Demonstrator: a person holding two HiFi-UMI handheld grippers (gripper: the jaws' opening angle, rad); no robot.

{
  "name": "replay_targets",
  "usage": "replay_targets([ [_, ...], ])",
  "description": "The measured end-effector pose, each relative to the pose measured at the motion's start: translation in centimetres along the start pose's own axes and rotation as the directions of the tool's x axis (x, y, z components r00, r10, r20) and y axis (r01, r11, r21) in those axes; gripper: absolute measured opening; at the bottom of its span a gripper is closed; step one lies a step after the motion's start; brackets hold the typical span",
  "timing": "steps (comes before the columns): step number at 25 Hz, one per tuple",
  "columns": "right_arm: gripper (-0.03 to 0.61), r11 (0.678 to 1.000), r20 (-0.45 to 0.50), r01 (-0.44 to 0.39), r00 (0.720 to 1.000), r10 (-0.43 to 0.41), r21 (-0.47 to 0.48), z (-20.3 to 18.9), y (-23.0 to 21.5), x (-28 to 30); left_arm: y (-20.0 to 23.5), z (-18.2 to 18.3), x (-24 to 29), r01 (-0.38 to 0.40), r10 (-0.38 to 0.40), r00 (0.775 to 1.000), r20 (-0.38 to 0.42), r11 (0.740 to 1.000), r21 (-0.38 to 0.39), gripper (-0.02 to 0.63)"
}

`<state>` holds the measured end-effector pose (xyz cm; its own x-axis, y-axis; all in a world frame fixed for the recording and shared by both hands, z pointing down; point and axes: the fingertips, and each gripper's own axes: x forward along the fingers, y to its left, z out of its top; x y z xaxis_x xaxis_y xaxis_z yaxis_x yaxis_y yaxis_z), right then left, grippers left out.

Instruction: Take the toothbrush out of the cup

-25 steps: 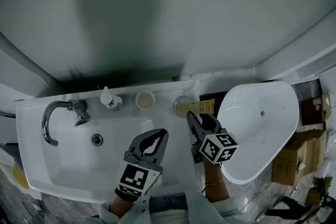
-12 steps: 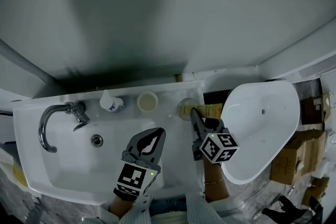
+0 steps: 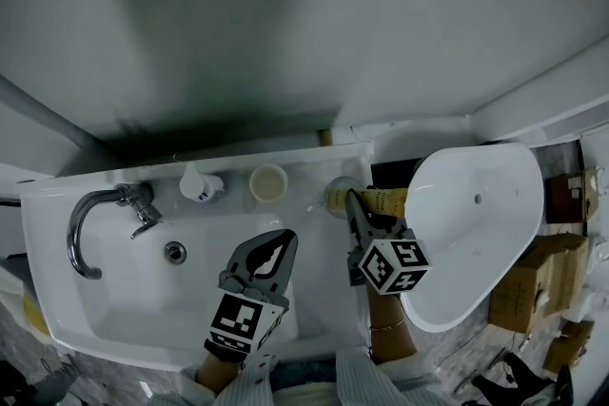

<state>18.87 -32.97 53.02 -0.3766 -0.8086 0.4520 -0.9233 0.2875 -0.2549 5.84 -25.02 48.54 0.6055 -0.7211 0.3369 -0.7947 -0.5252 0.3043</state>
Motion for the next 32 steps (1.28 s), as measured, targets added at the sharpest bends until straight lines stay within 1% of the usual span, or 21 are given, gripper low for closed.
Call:
replay_targets([
  [4,0.140,1.000,0.006,0.003,1.000,-0.003,-0.016,0.2,0.2,0.2,0.4,-0.3,-0.1,-0.014,0.014,1.000,-0.006,1.000,-0.002,0.021],
  [6,0.132,1.000,0.007,0.009,1.000,-0.009,-0.015,0.2,0.1,0.2,0.4,-0.1,-0.2,-0.019,0.019,1.000,-0.002,1.000,-0.003,0.021],
  [10,0.094,1.000,0.007,0.021,1.000,-0.021,-0.016,0.1,-0.2,0.1,0.6,-0.4,-0.3,-0.026,0.026,1.000,-0.004,1.000,-0.003,0.021],
  [22,0.063,0.999,-0.005,0.029,1.000,-0.029,-0.033,-0.1,-0.1,-0.3,0.5,0.1,-0.7,-0.039,0.039,0.999,0.008,0.999,0.002,0.021],
  [32,0.063,0.999,-0.020,0.042,0.999,-0.043,-0.034,-0.3,-0.2,-0.8,-0.3,0.7,-1.3,-0.025,0.025,0.999,0.022,1.000,0.018,0.021],
])
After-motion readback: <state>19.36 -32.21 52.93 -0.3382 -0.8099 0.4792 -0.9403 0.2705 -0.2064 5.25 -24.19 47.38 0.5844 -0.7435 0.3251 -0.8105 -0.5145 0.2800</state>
